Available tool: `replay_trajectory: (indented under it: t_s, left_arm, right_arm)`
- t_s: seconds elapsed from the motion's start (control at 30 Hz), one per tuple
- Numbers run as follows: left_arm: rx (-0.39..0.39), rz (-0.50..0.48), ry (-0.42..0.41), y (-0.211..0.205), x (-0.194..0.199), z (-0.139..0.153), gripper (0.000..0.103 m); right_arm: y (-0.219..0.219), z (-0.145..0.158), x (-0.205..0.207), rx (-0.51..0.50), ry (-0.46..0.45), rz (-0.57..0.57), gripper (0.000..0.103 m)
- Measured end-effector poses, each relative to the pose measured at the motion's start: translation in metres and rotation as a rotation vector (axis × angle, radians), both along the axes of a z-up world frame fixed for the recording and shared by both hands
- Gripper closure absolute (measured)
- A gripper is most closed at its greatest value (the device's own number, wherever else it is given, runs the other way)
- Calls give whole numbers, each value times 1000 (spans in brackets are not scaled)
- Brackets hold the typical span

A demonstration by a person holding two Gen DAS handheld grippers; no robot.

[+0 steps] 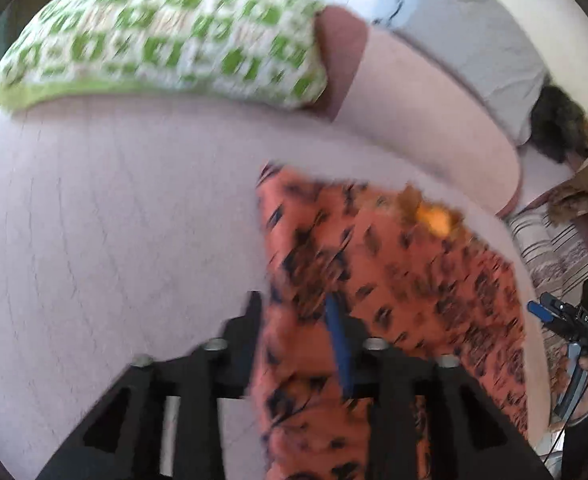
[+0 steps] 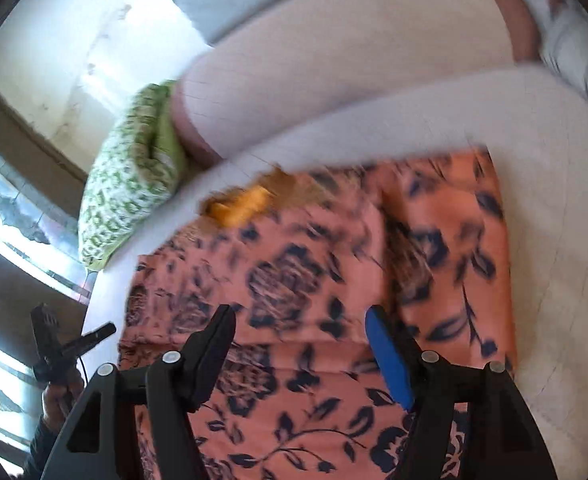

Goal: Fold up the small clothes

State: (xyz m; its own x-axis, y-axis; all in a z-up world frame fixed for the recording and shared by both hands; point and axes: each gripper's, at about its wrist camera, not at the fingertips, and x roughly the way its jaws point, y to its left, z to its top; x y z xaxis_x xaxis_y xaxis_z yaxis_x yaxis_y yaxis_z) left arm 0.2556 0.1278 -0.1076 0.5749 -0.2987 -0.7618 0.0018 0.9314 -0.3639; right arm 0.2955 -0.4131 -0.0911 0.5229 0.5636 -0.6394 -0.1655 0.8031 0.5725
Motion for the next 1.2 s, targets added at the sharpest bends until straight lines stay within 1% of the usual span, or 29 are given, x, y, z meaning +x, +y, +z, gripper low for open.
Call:
replay_trajectory:
  t_s: [0.07,0.13,0.17,0.2,0.23,0.27,0.3,0.33,0.4,0.43,0.47,0.5,0.53,0.57,0.6,0.63,0.67,0.7,0.73,0.77,0.8,0.83,0.9,0.97,1.0,1.03,1.1,1.13,1.2]
  left_arm:
    - [11,-43,-27,-17,21,4,61]
    - [32,-57,-19,-24,35,-1,61]
    - [82,-37,19,-28,45,-12,61]
    - [148,2,78,-27,52,-26,61]
    - [215,20,132,-27,58,-43,59]
    - [235,15,92,-30,56,-41,59]
    - [277,4,62,-35,51,-34,59]
    - [290,-3,42,-38,48,-29,58]
    - [247,0,-27,-39,39,-16,55]
    - [242,15,-47,-40,37,-14,45]
    - [263,20,-40,-42,38,-18,39]
    - [301,2,17,-46,42,-29,40]
    - [333,-16,88,-48,46,-42,40]
    - [331,-15,39,-47,38,-37,40]
    - [327,-9,16,-47,36,-32,40]
    - [306,-2,-19,-44,29,-25,40]
    - [279,9,-46,-40,24,-19,39]
    - [257,14,-49,-38,20,-18,38]
    - [240,10,-33,-36,19,-20,38]
    - [236,14,-11,-34,15,-22,38]
    - [232,23,-7,-31,7,-23,38]
    - [218,32,-18,-26,-2,-18,38]
    - [155,67,-44,-9,-30,-6,37]
    - [80,85,-44,0,-57,0,35]
    - [72,89,-39,0,-66,2,35]
    - [61,90,-32,2,-86,5,34]
    - [22,87,-3,4,-119,6,31]
    - [7,80,11,5,-138,6,30]
    - [-7,69,44,2,-176,4,29]
  right_arm:
    - [3,3,15,68,-17,-2,28]
    - [-1,-13,35,142,8,-21,22]
    - [-1,-27,44,157,39,-33,22]
    - [-6,-52,56,147,126,-90,22]
    - [-13,-70,60,169,176,-122,25]
    - [-20,-74,59,246,165,-149,25]
    - [-24,-65,55,288,154,-157,25]
    - [-23,-53,53,307,121,-121,24]
    - [-21,-34,55,284,53,-84,24]
    - [-24,-29,58,282,25,-92,22]
    - [-28,-33,65,278,10,-102,19]
    - [-34,-44,74,226,60,-133,19]
    - [-44,-66,83,192,172,-210,26]
    - [-61,-75,80,332,189,-250,27]
    - [-74,-68,74,438,151,-255,27]
    - [-81,-60,71,484,103,-251,27]
    - [-90,-51,67,496,39,-256,24]
    - [-98,-49,69,464,7,-278,21]
    - [-102,-55,75,412,35,-309,17]
    - [-108,-73,85,363,126,-349,23]
    - [-117,-81,86,409,158,-362,24]
    - [-125,-75,81,454,138,-377,24]
    - [-132,-48,62,445,70,-393,24]
    - [-126,-30,35,440,53,-337,24]
    - [-118,-22,20,404,52,-293,24]
    - [-112,-13,0,342,50,-238,24]
    - [-94,-2,-50,223,81,-126,24]
    - [-89,0,-71,184,95,-93,24]
    - [-90,4,-128,131,113,-38,24]
